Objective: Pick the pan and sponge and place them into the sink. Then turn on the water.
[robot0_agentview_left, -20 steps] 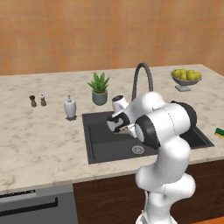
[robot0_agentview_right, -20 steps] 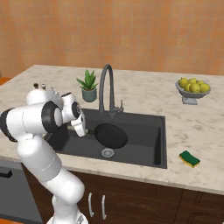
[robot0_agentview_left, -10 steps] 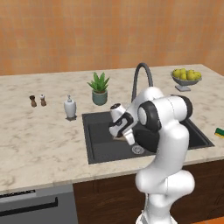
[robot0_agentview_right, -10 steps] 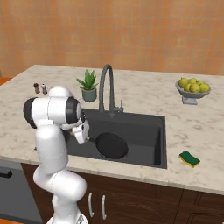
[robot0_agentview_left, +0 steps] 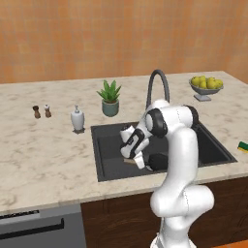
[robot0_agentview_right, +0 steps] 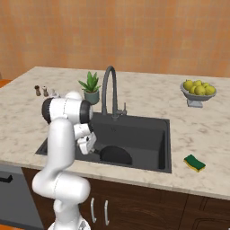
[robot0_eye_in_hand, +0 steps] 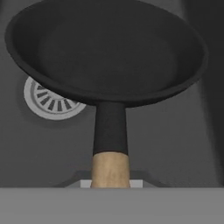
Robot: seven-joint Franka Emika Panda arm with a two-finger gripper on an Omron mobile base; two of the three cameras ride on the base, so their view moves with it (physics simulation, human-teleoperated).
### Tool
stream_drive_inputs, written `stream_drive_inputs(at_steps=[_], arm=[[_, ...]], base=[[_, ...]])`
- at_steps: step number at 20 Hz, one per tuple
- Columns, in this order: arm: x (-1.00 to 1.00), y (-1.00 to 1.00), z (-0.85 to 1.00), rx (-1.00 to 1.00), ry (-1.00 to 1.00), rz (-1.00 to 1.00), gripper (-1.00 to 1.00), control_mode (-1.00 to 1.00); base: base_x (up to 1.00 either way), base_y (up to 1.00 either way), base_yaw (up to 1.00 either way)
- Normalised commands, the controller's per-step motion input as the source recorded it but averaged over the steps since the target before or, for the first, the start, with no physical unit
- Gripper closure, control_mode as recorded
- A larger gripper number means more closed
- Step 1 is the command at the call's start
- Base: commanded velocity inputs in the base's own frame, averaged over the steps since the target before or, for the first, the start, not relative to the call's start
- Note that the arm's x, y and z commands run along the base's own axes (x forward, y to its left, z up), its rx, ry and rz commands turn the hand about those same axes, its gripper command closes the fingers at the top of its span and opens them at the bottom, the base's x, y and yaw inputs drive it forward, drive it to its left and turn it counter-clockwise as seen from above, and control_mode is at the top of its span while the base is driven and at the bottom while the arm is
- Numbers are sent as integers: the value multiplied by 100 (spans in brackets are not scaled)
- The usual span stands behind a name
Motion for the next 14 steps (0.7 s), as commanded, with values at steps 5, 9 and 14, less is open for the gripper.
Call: stream_drive_inputs(at_steps=[5,9,14], arm=[[65,0,-64,-5,1,-2,100,-100],[76,3,-49,-1,-1,0,100,-100],[47,17,-16,-3,-8,0,-100,-100]], base=[[0,0,0],[0,0,0],[0,0,0]])
